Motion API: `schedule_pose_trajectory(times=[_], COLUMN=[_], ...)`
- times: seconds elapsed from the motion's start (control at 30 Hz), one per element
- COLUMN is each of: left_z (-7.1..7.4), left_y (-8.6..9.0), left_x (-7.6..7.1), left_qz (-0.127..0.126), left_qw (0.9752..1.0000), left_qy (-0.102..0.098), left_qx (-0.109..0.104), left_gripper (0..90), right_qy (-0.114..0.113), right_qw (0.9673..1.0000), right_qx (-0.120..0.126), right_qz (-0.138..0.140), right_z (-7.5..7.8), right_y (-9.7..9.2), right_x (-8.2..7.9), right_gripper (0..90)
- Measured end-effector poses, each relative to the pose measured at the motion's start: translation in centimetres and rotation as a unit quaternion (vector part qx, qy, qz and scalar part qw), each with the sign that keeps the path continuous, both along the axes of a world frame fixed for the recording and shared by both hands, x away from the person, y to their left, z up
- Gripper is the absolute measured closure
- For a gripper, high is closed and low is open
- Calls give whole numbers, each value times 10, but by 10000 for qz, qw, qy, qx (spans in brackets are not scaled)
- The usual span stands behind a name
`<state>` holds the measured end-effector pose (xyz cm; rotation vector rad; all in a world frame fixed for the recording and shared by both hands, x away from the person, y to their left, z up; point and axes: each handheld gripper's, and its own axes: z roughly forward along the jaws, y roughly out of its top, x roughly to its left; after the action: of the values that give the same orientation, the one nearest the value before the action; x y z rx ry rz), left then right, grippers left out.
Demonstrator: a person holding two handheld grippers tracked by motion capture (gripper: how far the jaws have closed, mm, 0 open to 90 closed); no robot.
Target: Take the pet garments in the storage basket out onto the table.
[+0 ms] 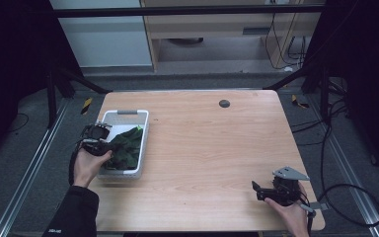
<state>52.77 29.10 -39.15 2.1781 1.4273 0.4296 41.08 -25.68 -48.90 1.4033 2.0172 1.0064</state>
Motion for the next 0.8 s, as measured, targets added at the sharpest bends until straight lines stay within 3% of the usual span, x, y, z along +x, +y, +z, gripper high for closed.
schedule_pose_trajectory(times=[0.33, 0.8], left_z=[26, 53], left_y=[4, 2], left_x=[-11, -15], left_qz=[-34, -106], left_qw=[9994, 9978], left_qy=[-349, -638], left_qx=[-42, -119], left_gripper=[828, 829], right_qy=[4, -19], right_qw=[10000, 10000], right_qx=[-5, -6], right_qz=[-4, -5], right_z=[0, 0], right_y=[0, 0], right_x=[0, 0], right_gripper=[49, 51])
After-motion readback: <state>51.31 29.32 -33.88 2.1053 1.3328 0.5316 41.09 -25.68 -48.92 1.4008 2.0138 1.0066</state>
